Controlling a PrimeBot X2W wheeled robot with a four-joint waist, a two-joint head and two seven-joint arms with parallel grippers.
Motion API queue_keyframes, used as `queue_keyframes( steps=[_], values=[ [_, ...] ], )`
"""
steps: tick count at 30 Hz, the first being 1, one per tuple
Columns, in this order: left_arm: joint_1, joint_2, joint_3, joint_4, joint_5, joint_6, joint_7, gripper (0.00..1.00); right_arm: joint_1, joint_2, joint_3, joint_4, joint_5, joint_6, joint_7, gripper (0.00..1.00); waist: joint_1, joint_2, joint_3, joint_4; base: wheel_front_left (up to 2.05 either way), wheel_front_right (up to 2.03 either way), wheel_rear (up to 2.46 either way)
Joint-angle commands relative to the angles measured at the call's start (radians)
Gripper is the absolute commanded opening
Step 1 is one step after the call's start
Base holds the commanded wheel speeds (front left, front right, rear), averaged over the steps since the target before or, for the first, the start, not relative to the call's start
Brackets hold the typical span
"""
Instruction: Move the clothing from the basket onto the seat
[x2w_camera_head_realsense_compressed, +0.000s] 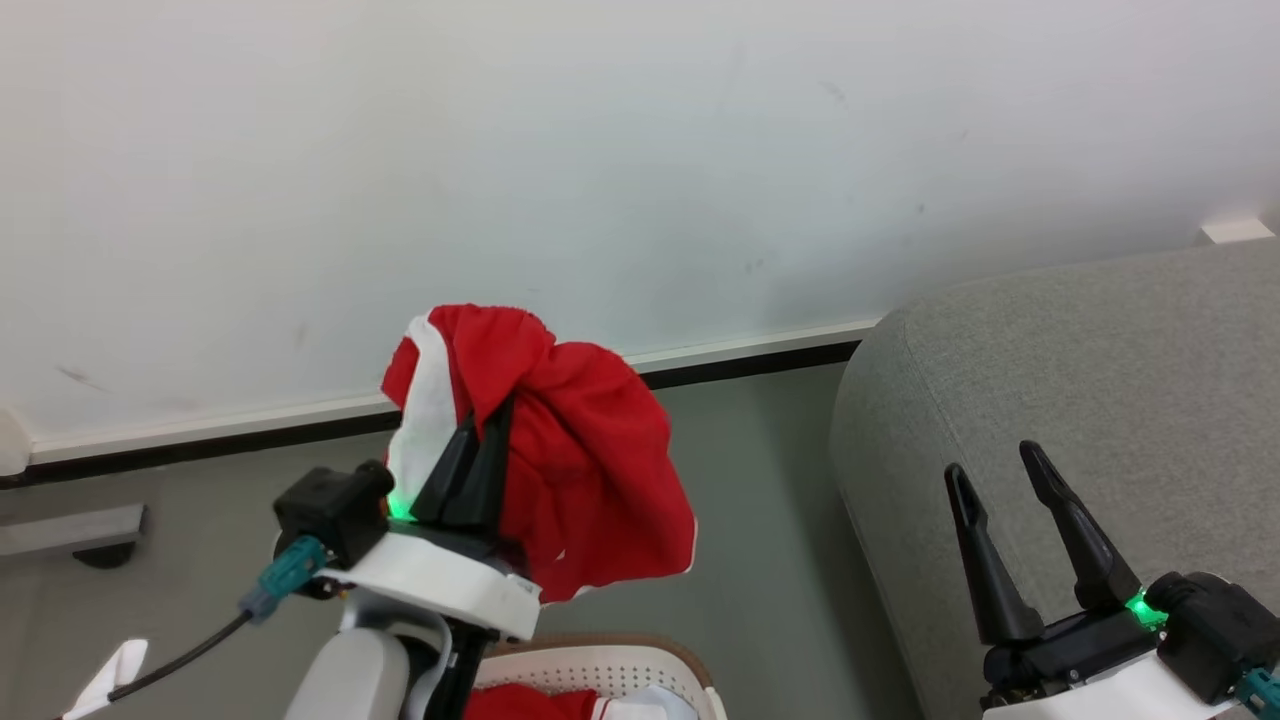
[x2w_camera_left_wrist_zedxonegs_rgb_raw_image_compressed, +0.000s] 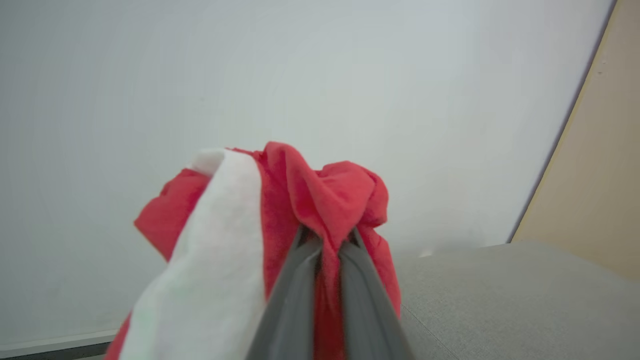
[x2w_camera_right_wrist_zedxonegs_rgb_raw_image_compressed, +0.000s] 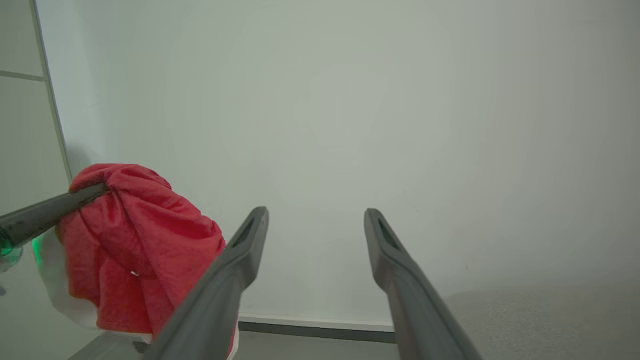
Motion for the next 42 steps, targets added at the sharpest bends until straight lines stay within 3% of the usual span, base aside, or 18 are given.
queue_keyframes(
  steps=[1,6,12,22,37,42],
  values=[
    [0.020,0.003,-0.003,-0.055,-0.015,0.004,0.021,0.00,0.016,-0.004,0.008,0.002,-0.002,-0.002,-0.003,1.00,0.0003,0.0000,-0.010,0.007,0.00,0.00,0.00],
    [0.052,0.004,-0.020,-0.181,-0.036,0.023,0.080,0.00,0.022,-0.007,0.040,0.004,0.003,-0.002,-0.003,1.00,0.0003,0.0000,-0.020,0.011,0.00,0.00,0.00],
    [0.079,0.007,-0.029,-0.234,-0.042,0.036,0.114,0.00,0.013,-0.018,0.081,0.004,0.021,-0.002,-0.003,1.00,0.0003,0.0000,-0.017,0.016,0.00,0.00,0.00],
    [0.084,0.006,-0.076,-0.229,-0.045,0.035,0.127,0.00,-0.050,-0.064,0.289,0.057,0.027,-0.002,-0.003,1.00,0.0003,0.0000,-0.012,0.052,0.00,0.00,0.00],
    [0.061,0.002,-0.308,-0.170,-0.100,0.016,0.121,0.00,-0.232,-0.018,0.507,0.340,-0.001,-0.002,-0.002,1.00,0.0003,0.0000,-0.038,0.196,0.00,0.00,0.00],
    [0.049,0.002,-0.392,-0.172,-0.125,0.025,0.119,0.00,-0.246,-0.005,0.506,0.404,0.001,-0.002,-0.002,1.00,0.0003,0.0000,-0.044,0.243,0.00,0.00,0.00]
  ],
)
